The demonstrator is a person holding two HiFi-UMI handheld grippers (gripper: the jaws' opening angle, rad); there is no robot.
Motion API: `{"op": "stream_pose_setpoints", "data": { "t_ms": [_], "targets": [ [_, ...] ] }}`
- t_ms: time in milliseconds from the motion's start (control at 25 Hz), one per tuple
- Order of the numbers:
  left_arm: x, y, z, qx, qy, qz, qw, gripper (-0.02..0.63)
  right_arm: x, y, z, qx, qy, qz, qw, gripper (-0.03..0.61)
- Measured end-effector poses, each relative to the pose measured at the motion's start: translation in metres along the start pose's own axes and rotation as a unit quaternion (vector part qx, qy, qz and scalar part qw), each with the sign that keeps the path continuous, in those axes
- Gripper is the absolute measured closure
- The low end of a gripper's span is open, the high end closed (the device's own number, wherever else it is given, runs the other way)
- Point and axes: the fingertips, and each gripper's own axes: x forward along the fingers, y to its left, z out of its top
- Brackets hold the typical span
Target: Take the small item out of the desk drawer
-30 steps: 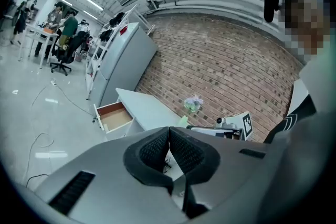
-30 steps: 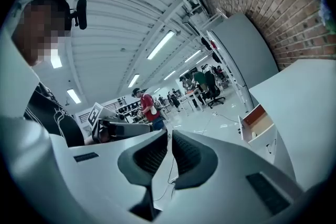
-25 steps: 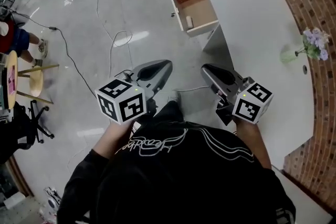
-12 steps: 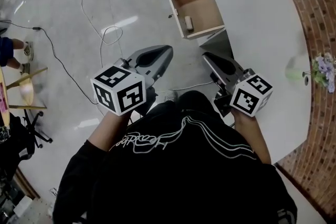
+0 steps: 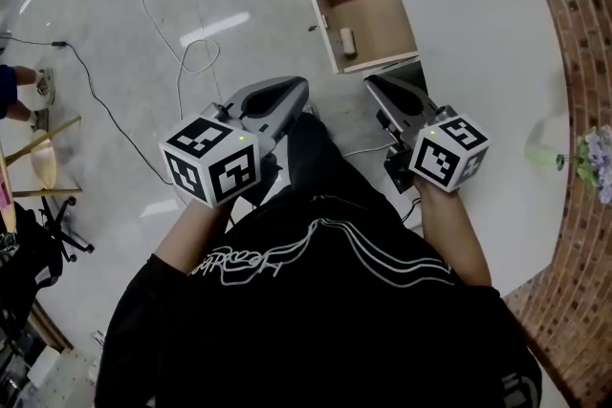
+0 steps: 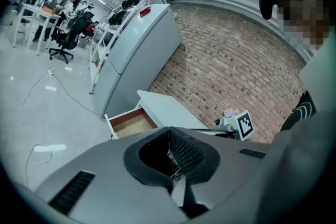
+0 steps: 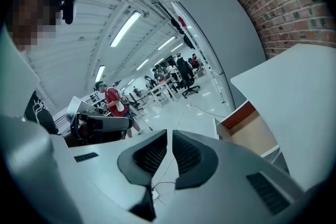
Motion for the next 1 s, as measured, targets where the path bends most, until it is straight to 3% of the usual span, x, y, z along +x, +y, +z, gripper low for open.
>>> {"op": "stream_pose_setpoints", "data": {
  "t_ms": [600, 720, 1000],
  "targets": [
    [0.117, 0.151, 0.005, -0.079, 0.068, 0.023, 0.9943, 0.592, 0.144, -0.165, -0.020, 0.050, 0.078, -0.066, 0.994, 0.519],
    [0.123, 0.166, 0.009, -0.097, 0.071, 0.024, 0.9925, 0.592, 0.163, -0.183, -0.027, 0.023, 0.115, -0.094, 0.989, 0.430],
    [0.149, 0.215, -0.004, -0.121, 0.085, 0.029, 0.9885, 0.592, 0.215, -0.250, -0.054, 0.016, 0.182, -0.134, 0.974, 0.393]
  ]
}}
